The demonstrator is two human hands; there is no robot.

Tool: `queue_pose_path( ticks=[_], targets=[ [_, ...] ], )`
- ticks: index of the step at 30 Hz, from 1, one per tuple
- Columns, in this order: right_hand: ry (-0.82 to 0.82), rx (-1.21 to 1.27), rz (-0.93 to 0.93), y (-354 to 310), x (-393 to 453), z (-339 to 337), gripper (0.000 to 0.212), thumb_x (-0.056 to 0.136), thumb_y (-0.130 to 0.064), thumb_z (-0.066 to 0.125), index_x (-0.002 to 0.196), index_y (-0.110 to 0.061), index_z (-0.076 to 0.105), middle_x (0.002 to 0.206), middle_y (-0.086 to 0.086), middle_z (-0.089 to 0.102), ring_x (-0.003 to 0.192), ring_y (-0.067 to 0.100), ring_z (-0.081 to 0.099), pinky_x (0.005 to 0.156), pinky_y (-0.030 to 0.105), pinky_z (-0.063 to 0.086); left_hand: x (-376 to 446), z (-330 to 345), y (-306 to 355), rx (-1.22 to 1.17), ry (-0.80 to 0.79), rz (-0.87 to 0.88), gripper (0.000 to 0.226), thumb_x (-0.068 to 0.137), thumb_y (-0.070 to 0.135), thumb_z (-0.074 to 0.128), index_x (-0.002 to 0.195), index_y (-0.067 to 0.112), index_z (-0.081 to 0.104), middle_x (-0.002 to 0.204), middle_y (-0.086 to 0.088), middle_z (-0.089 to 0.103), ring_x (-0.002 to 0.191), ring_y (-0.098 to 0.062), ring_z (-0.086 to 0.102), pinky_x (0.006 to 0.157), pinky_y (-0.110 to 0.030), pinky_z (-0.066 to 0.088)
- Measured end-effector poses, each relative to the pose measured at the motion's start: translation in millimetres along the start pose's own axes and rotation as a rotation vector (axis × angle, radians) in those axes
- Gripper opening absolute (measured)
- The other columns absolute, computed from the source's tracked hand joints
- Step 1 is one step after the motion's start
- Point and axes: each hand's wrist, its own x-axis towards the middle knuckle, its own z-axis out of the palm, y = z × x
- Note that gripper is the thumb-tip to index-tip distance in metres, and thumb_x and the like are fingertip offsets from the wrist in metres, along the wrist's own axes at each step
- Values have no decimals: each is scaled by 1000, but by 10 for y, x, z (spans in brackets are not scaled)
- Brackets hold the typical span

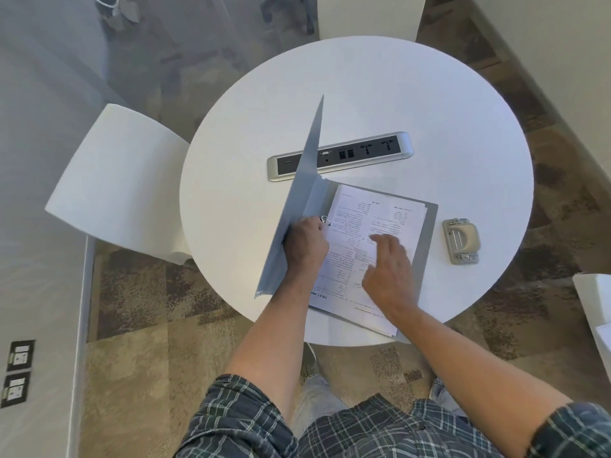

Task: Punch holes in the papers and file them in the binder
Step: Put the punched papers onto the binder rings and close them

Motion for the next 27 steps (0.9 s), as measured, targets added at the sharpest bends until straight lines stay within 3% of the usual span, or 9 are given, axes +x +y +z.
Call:
queue_pose_path(
  ticks=[2,4,6,8,13,17,20,24,27],
  targets=[
    [-155,12,-87,-179,103,17,81,75,12,57,150,-12,41,157,7,40,136,30,46,107,40,45,-31,-19,1,71,-35,0,13,90,10,63,99,9,72,102,-11,72,94,-33,69,72,-40,56],
    [-324,-8,-137,-308,216,56,96,73,10,58,160,-17,27,168,2,26,142,28,42,100,42,51,-58,-26,-25,133,-88,-19,17,92,13,62,106,8,69,108,-13,72,101,-34,69,78,-40,56],
    [-446,-69,-167,-370,313,101,105,74,5,61,165,-22,15,172,-2,17,146,28,39,94,43,55,-75,-45,-59,197,-156,-54,21,97,18,59,110,4,68,112,-16,72,105,-36,69,80,-41,57],
    [-512,-160,-187,-398,388,126,106,77,-2,64,166,-22,11,173,-3,15,149,27,36,98,42,54,-69,-71,-122,204,-229,-92,21,96,14,57,110,3,69,112,-17,73,106,-36,70,80,-41,58],
    [-504,-286,-194,-470,485,105,94,83,-8,61,164,-20,16,169,-4,25,148,23,35,111,43,42,-4,-124,-345,53,-316,-149,24,86,6,56,99,3,75,100,-17,75,98,-36,71,79,-40,59],
    [-463,-333,-159,-492,492,106,84,86,-16,61,161,-19,24,164,-1,34,145,26,39,114,45,36,15,-142,-494,-131,-414,-252,21,83,8,62,84,19,80,89,-5,78,90,-25,73,83,-33,60],
    [-434,-261,-157,-504,473,151,85,85,-15,63,161,-13,24,165,4,31,146,29,35,116,43,33,-11,-65,-611,-306,-448,-328,25,84,6,66,68,24,73,78,-3,78,81,-19,77,81,-38,63],
    [-463,-128,-181,-467,441,206,88,85,-6,61,163,-10,20,172,3,13,153,28,25,121,38,28,-81,-11,-670,-476,-419,-379,22,88,2,66,77,20,75,80,-9,79,79,-19,78,80,-41,64],
    [-415,-82,-199,-421,393,277,65,96,-17,62,156,-7,39,171,2,20,151,28,31,120,38,29,-107,10,-688,-512,-412,-389,19,87,3,67,80,17,76,79,-8,79,79,-19,78,79,-38,64]
  ],
)
